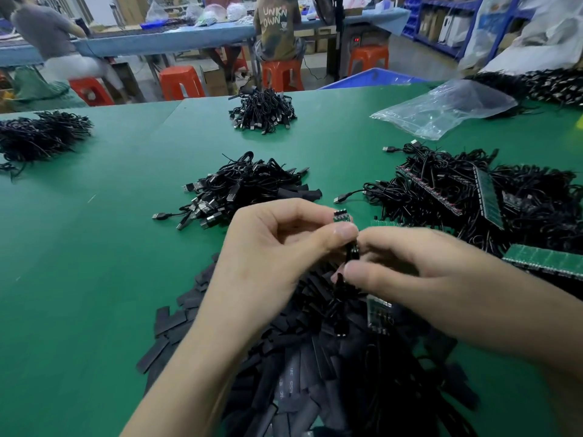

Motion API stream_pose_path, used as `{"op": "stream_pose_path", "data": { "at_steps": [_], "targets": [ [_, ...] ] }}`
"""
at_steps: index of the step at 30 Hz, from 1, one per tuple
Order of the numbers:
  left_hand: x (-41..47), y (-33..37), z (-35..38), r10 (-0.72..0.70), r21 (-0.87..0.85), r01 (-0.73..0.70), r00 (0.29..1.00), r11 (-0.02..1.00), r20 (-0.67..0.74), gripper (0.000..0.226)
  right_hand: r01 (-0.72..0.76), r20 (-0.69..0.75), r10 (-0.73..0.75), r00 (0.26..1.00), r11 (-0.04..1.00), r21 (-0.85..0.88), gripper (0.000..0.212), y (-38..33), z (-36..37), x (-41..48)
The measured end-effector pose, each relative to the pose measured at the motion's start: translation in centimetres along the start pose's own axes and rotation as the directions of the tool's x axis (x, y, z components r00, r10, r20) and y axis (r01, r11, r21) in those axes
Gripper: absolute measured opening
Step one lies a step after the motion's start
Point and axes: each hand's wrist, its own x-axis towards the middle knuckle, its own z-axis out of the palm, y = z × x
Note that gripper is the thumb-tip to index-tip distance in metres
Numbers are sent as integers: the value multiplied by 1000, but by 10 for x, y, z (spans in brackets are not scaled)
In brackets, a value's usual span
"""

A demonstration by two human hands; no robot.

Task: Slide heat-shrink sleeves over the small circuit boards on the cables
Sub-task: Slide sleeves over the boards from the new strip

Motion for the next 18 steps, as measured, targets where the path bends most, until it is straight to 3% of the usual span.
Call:
{"op": "stream_pose_path", "data": {
  "at_steps": [2, 7, 9, 10, 12, 14, 18],
  "targets": [
    [0, -4, 6, 67, 0, -67, 997, 998, -28, 15, 10, -71, -7, 997, 999, 39, 29, 1, -1, 2],
    [3, -18, 11, 99, 0, -99, 995, 995, -28, 13, 16, -143, 6, 990, 988, 152, 31, 2, -4, 1],
    [7, -31, 8, 99, 230, -94, 995, 969, -12, 11, 30, -187, 13, 982, 974, 226, 26, 1, -6, 0],
    [8, -39, 6, 92, 423, -91, 996, 901, 19, 12, 43, -213, 10, 977, 969, 245, 26, 0, -7, -1],
    [8, -53, 5, 29, 755, -95, 995, 649, 100, 18, 62, -253, 2, 967, 968, 242, 30, -1, -9, -3],
    [6, -62, 8, -38, 880, -94, 991, 466, 126, 26, 84, -287, 4, 958, 952, 294, 34, -3, -12, -4],
    [4, -72, 11, -37, 910, -76, 994, 407, 100, 34, 99, -312, 44, 949, 899, 427, 32, -7, -13, -5]
  ]
}}
